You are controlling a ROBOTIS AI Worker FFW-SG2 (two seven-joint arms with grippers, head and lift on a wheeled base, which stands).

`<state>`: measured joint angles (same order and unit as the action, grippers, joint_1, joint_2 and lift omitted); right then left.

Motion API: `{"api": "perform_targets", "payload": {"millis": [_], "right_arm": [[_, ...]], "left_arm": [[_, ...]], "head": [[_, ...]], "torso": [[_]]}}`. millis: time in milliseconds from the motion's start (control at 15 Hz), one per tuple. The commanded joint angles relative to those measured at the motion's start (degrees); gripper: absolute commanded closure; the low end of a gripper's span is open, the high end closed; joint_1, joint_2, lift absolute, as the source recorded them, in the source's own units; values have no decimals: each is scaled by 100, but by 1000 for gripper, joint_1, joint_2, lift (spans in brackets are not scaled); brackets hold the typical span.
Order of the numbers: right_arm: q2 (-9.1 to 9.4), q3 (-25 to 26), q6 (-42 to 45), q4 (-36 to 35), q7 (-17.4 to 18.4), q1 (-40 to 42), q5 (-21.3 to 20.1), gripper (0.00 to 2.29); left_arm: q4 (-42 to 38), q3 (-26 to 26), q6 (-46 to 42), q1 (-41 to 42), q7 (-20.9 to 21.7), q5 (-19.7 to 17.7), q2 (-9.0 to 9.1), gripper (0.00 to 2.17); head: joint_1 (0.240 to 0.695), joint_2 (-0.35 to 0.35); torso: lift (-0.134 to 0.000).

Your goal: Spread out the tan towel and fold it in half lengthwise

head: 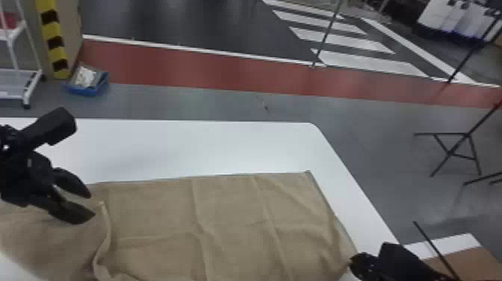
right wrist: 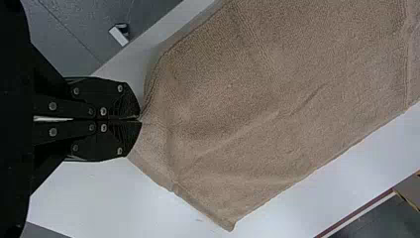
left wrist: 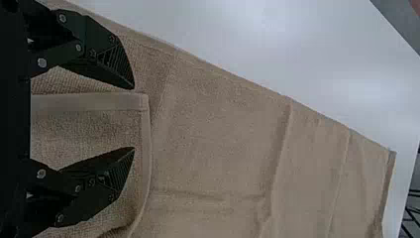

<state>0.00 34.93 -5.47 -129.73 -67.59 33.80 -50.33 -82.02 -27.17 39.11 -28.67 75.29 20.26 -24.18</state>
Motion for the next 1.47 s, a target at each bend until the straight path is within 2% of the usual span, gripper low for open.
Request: {"api": "perform_targets", "payload": {"millis": [0,267,400,600,667,733,1000,1200,1400], "right_arm": [[5,-4,6,-9,0,4,15,1420],[5,5,6,18,9,-5,23,1420],[5,5,6,18,18,-22,32,1420],[5,23,6,35,18,-22,23,1420],[5,32,6,35,27,-22,23,1420],[5,49,6,35,27,-22,32,1420],[5,93,6,26,27,-31,67,1420],[5,67,-12,18,27,-40,76,1420],[5,58,-12,9,18,-57,67,1420]], "left_arm": [[134,-34,-12,-60,-5,110,-52,549],[134,-51,-12,-7,39,127,-175,549],[125,-51,-12,19,74,119,-184,782],[46,-51,-12,72,118,110,-184,782],[28,-51,-12,81,127,110,-184,866],[-16,-7,-30,116,127,101,-184,1129],[-605,397,-83,423,127,-48,-377,1139],[-798,573,-135,582,153,-119,-571,1129],[-903,960,-329,731,285,-277,-676,1129]], "head": [[695,-347],[695,-316],[695,-311],[695,-312],[695,-314],[695,-317],[695,-327],[695,-317],[695,-299]], "torso": [[-128],[-128],[-128],[-128],[-128],[-128],[-128],[-128],[-128]]}}
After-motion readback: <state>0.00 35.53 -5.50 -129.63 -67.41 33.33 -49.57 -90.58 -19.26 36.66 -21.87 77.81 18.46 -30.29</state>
